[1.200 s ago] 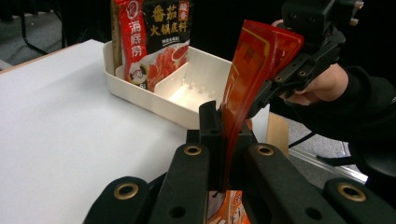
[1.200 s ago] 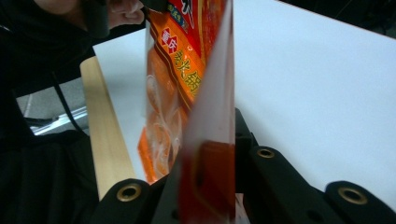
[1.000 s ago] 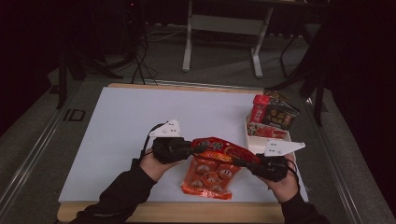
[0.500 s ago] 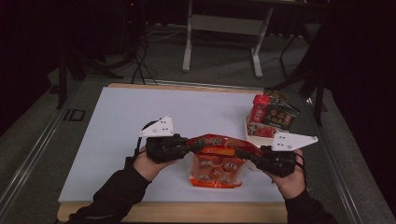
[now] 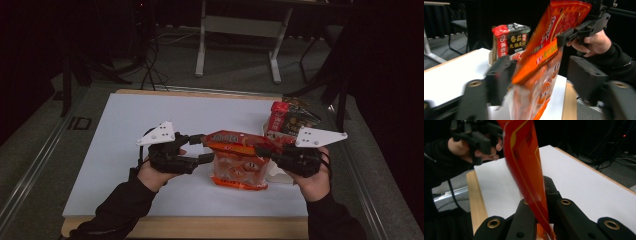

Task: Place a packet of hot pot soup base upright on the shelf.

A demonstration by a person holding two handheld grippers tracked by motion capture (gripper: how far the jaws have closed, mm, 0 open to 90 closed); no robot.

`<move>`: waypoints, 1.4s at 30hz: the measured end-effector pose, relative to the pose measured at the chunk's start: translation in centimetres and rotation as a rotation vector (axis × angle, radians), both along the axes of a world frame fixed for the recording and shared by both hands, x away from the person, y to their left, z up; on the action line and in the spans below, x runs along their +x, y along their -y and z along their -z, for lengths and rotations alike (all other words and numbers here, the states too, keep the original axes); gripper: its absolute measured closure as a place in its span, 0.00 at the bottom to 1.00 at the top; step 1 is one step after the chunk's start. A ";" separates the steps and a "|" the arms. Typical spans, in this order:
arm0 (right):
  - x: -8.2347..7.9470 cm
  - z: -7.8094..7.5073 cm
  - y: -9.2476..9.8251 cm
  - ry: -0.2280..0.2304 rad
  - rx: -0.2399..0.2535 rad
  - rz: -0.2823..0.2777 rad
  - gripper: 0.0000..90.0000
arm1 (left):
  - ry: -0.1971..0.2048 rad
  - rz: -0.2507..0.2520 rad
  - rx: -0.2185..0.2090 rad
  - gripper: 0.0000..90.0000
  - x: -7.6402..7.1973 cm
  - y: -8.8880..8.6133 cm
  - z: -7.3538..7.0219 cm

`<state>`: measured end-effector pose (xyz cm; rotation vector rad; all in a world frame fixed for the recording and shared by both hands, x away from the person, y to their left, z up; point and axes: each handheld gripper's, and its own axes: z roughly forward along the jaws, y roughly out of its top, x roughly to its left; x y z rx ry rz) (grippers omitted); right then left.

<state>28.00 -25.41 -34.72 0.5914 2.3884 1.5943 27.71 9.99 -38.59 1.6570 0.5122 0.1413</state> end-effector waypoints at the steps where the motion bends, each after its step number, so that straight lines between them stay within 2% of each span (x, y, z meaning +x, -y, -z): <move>1: 0.1 -0.3 0.1 -0.002 0.008 0.000 1.00 | -0.004 0.004 -0.007 0.21 0.0 -0.1 0.1; 2: 0.1 -0.5 0.2 0.003 0.009 0.005 1.00 | -0.008 -0.006 -0.007 0.16 0.0 -0.2 0.2; 3: 0.2 -0.7 0.3 0.004 0.015 0.011 1.00 | -0.013 -0.023 -0.005 0.16 0.0 -0.2 0.4; 6: 0.5 -1.4 0.6 0.007 0.029 0.030 1.00 | -0.033 -0.034 -0.016 0.06 0.2 -0.4 0.9; 9: 0.7 -2.0 0.8 0.017 0.028 0.041 1.00 | -0.035 -0.086 -0.025 0.03 0.3 -0.9 1.4; 11: 0.8 -2.5 1.0 0.027 0.021 0.053 1.00 | -0.048 -0.102 -0.044 0.03 0.4 -1.5 1.6; 14: 1.1 -2.9 1.2 0.032 0.024 0.064 1.00 | -0.041 -0.109 -0.045 0.03 0.3 -1.9 1.8; 15: 1.3 -3.1 1.3 0.032 0.029 0.067 1.00 | -0.014 -0.123 0.001 0.03 0.0 -2.1 2.1; 17: 1.7 -3.8 1.8 0.036 0.043 0.079 1.00 | 0.010 -0.123 0.020 0.03 -0.5 -2.2 2.4; 18: 1.8 -4.1 1.9 0.041 0.040 0.087 1.00 | 0.010 -0.124 0.038 0.04 -0.6 -2.3 2.6; 23: 2.4 -5.5 2.9 0.059 0.036 0.132 1.00 | -0.006 -0.142 0.059 0.04 -1.4 -3.4 3.8; 25: 2.6 -6.0 3.4 0.065 0.040 0.149 1.00 | 0.001 -0.151 0.053 0.04 -1.6 -4.0 4.2; 28: 2.9 -6.5 4.0 0.071 0.045 0.174 1.00 | -0.014 -0.163 0.050 0.04 -1.9 -4.6 4.8; 32: 3.2 -7.0 4.9 0.081 0.040 0.208 1.00 | -0.036 -0.173 0.071 0.04 -2.2 -5.4 5.8; 37: 3.3 -7.5 6.4 0.089 0.064 0.247 1.00 | -0.055 -0.193 0.084 0.04 -2.7 -6.5 7.1; 39: 3.2 -7.7 7.1 0.091 0.073 0.261 1.00 | -0.059 -0.210 0.104 0.04 -2.9 -6.9 7.5; 42: 3.2 -7.8 8.1 0.094 0.077 0.285 1.00 | -0.053 -0.228 0.100 0.04 -3.2 -7.6 7.9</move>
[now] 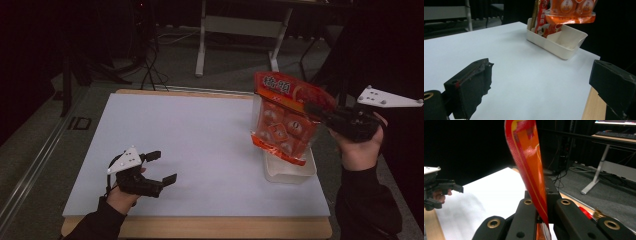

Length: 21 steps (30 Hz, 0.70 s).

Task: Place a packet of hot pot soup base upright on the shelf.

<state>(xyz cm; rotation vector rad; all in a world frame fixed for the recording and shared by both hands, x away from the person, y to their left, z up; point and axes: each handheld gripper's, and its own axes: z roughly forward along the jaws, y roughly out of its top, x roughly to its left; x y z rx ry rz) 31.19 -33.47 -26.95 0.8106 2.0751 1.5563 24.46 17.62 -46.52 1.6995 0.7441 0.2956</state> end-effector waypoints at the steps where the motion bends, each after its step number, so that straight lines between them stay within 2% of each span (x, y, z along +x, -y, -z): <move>1: 0.0 0.0 0.3 0.000 -0.002 0.012 1.00 | 0.000 -0.007 0.005 0.04 -0.1 -0.2 0.1; 4: -0.1 0.1 1.2 -0.002 -0.001 0.034 1.00 | 0.017 -0.012 0.008 0.04 -0.5 -0.7 0.7; 14: 0.6 2.0 3.2 -0.047 0.012 0.079 1.00 | -0.016 -0.030 0.032 0.04 -1.4 -1.6 3.5; 21: 1.0 3.6 3.5 -0.081 0.017 0.089 1.00 | -0.026 -0.022 0.033 0.03 -1.9 -1.3 4.4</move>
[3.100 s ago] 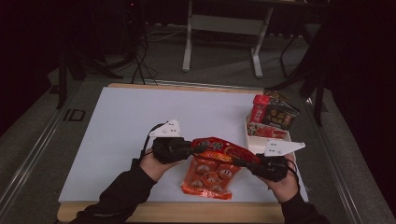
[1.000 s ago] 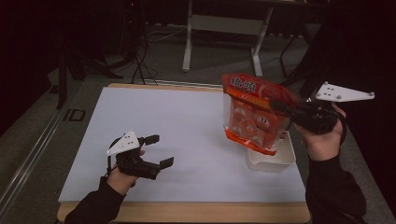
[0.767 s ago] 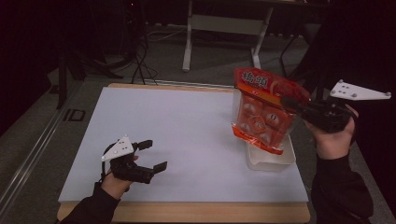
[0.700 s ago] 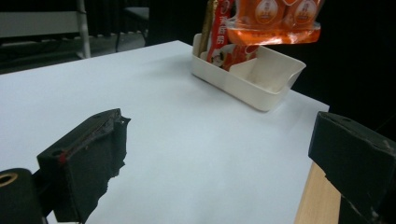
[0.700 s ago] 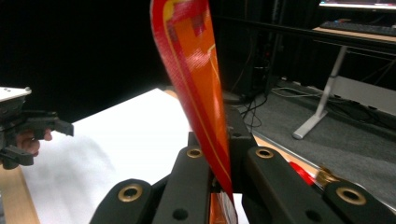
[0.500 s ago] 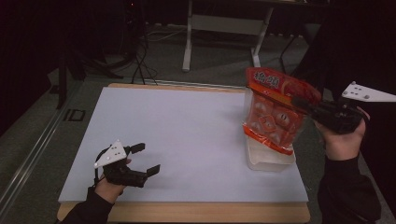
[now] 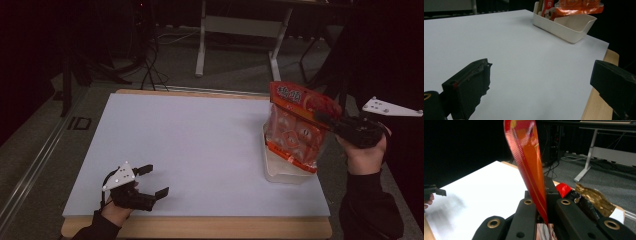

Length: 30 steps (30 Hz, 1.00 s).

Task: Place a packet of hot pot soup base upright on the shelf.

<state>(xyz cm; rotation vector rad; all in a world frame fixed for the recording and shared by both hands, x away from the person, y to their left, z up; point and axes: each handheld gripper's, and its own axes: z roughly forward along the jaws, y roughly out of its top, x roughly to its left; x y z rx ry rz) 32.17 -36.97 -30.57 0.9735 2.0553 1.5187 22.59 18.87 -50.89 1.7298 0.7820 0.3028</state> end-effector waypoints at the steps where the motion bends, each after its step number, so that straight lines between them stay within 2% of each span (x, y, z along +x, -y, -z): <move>1: 0.0 0.2 0.1 -0.005 0.003 -0.001 1.00 | 0.002 0.001 0.000 0.03 0.0 0.0 0.0; 14: 0.5 3.0 0.3 -0.066 0.029 -0.019 1.00 | -0.002 0.007 0.004 0.03 0.1 0.2 0.5; 18: 0.6 3.9 0.2 -0.086 0.011 -0.015 1.00 | -0.002 0.000 -0.002 0.03 0.1 0.1 0.5; 23: 0.7 5.1 0.4 -0.107 0.040 -0.012 1.00 | -0.007 -0.005 -0.003 0.03 0.2 0.0 0.7; 27: 0.9 6.4 0.5 -0.135 0.037 -0.008 1.00 | -0.015 -0.008 -0.003 0.03 0.3 0.0 0.7; 30: 0.8 7.2 1.0 -0.142 0.072 -0.007 1.00 | -0.015 -0.009 -0.003 0.03 0.3 0.1 0.8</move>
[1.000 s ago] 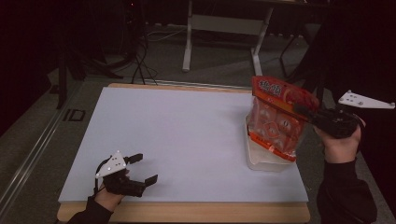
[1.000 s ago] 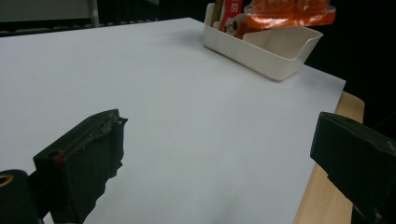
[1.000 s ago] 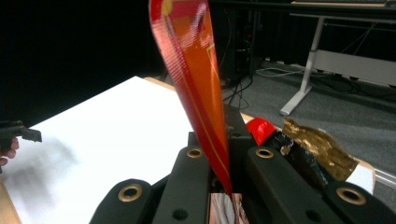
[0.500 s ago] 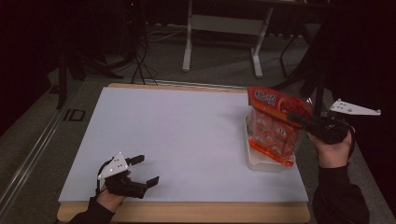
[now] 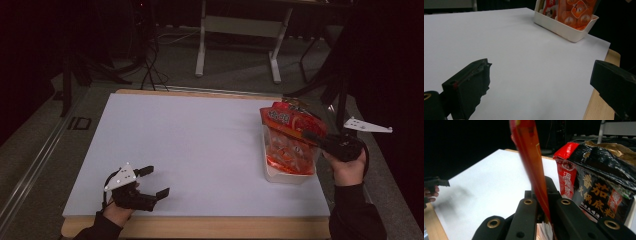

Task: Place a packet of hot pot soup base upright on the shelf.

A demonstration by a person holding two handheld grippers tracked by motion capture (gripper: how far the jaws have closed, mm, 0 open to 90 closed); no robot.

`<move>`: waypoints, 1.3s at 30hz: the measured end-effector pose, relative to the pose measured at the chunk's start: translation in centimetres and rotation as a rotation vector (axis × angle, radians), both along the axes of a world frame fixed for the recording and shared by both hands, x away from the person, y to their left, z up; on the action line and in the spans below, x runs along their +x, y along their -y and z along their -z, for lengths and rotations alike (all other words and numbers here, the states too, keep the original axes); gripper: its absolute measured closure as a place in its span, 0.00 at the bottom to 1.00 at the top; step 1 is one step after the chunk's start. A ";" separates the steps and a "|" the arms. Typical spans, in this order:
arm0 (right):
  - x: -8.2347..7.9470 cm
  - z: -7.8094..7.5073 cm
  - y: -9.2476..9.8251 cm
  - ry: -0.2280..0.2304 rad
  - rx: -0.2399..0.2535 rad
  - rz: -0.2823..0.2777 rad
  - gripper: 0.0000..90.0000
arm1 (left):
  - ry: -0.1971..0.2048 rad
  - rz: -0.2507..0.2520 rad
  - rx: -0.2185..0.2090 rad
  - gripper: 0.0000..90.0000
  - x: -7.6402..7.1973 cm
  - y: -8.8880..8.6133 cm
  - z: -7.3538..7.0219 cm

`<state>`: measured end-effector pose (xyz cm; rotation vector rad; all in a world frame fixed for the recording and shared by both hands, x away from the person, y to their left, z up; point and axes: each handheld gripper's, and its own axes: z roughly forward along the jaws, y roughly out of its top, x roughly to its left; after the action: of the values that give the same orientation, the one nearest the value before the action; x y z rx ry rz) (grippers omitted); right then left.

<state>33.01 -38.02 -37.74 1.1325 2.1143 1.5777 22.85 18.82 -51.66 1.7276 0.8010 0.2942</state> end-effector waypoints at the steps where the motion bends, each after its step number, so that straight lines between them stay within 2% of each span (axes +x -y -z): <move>1: -0.1 0.1 0.2 0.002 0.010 0.001 1.00 | 0.001 0.001 0.000 0.03 0.0 0.0 0.0; 8: -0.6 1.0 1.3 0.010 0.034 0.017 1.00 | -0.001 0.002 0.003 0.03 0.1 0.0 0.1; 13: -0.7 1.7 1.8 0.005 0.018 0.018 1.00 | -0.005 0.000 0.000 0.03 0.2 -0.1 0.1; 15: -0.7 2.1 1.8 -0.003 -0.020 0.038 1.00 | -0.006 -0.002 -0.003 0.03 0.2 -0.1 0.1; 18: -0.7 3.1 2.2 -0.020 0.013 0.035 1.00 | -0.008 -0.002 -0.006 0.03 0.2 -0.1 0.2; 24: -1.1 3.3 2.3 -0.009 -0.020 0.049 1.00 | -0.009 -0.002 -0.011 0.03 0.2 -0.1 0.1; 29: -1.1 2.9 2.1 -0.028 -0.022 0.062 0.94 | -0.012 -0.005 -0.014 0.03 0.2 -0.2 0.1; 30: -1.1 2.7 2.0 -0.027 -0.020 0.060 0.88 | -0.016 -0.005 -0.015 0.03 0.3 -0.2 0.2; 32: -1.2 2.3 1.9 -0.024 -0.017 0.059 0.83 | -0.018 -0.007 -0.021 0.03 0.3 -0.2 0.3; 34: -1.4 1.6 1.8 -0.002 -0.015 0.071 0.79 | -0.016 -0.005 -0.017 0.03 0.3 -0.2 0.3; 39: -1.8 -0.9 1.3 0.057 -0.003 0.071 0.61 | -0.014 -0.004 -0.013 0.03 0.3 -0.1 0.2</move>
<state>31.17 -39.29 -36.81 1.1346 2.0166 1.5559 23.15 18.94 -51.91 1.7172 0.8147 0.2795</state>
